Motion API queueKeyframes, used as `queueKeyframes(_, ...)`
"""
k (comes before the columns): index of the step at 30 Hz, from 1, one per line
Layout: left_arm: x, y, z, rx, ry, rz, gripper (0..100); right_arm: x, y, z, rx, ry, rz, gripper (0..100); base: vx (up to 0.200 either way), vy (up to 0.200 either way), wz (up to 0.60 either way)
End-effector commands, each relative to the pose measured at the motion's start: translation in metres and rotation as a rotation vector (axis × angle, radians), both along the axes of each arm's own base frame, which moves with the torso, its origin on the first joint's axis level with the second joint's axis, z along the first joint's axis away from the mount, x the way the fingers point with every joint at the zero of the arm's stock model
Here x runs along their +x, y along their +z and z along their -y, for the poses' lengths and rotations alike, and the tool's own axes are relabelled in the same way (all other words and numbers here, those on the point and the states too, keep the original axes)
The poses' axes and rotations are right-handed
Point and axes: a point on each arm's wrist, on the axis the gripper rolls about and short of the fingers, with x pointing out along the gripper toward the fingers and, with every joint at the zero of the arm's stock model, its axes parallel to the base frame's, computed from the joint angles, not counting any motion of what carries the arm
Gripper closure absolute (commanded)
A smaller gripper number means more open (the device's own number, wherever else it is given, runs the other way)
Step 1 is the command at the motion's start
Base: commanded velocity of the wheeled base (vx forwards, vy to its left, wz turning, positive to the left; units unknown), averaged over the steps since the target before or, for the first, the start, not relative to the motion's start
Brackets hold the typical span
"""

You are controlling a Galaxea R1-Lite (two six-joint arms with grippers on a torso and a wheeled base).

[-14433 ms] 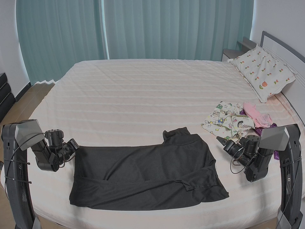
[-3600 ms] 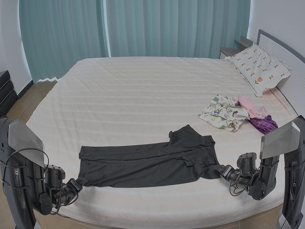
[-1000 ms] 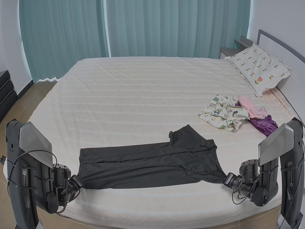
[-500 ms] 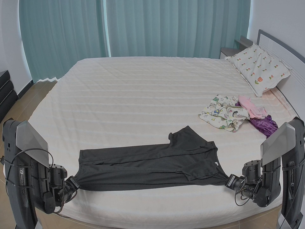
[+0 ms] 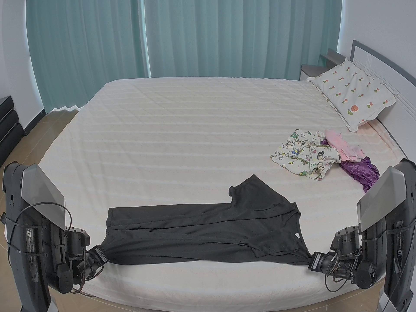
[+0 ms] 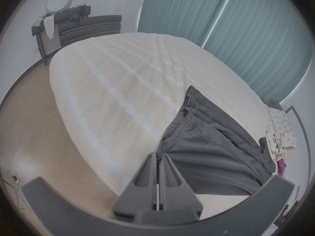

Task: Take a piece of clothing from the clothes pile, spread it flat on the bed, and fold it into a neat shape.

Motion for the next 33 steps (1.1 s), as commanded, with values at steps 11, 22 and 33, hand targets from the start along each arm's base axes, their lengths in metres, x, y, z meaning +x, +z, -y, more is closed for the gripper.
queueKeyframes(11,-0.007,-0.005,-0.007,0.032,-0.014,-0.065,0,-0.010,-0.008,0.001,-0.026,0.021,-0.072,0,0.000,0.000,0.00)
queueKeyframes(22,-0.003,0.013,-0.034,-0.120,-0.008,0.049,0,0.008,0.045,0.027,0.125,0.012,0.175,0,0.000,0.000,0.00)
queueKeyframes(33,-0.002,0.021,-0.039,-0.410,-0.044,0.115,0,0.064,0.014,0.001,0.252,0.205,0.218,0,0.000,0.000,0.00)
